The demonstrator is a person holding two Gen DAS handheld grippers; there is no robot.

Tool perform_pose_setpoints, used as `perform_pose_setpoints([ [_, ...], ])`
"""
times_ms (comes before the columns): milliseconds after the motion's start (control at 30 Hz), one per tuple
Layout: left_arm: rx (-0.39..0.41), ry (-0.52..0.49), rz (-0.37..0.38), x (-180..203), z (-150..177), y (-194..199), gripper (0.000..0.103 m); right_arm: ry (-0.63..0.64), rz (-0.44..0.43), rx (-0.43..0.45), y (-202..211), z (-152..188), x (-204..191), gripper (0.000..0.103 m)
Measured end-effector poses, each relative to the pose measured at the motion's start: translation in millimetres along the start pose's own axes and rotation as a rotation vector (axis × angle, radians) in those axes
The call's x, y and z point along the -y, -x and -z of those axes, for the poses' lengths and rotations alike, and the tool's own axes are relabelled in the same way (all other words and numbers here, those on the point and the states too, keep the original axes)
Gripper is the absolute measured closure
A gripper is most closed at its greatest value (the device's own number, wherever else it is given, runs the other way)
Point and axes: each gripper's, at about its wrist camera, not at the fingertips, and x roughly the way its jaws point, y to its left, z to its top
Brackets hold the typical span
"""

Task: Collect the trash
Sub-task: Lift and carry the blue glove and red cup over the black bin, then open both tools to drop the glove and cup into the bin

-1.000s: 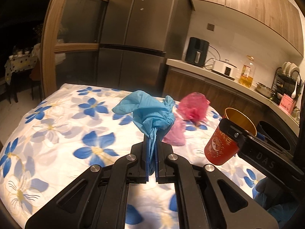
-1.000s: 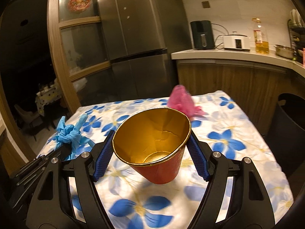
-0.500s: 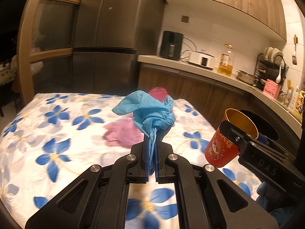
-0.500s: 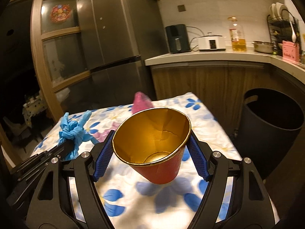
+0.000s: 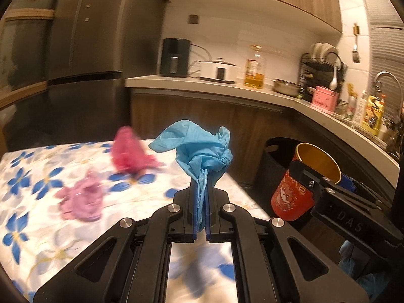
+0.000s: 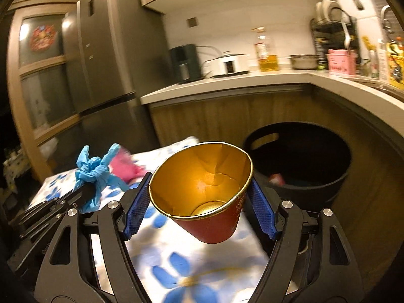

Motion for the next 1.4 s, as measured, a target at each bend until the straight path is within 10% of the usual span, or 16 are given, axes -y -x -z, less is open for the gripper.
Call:
perform_pose_setpoints([
  [767,0.045,-0.122,0.320,131,-50,-92,0.099,-0.104,0.220,0.097,-10,-64,139,0.030],
  [1400,-0.006,-0.145,0.371,145,-43,-134,0.098,-0.113,0.225,0.074,-34,-67,156,0.028],
])
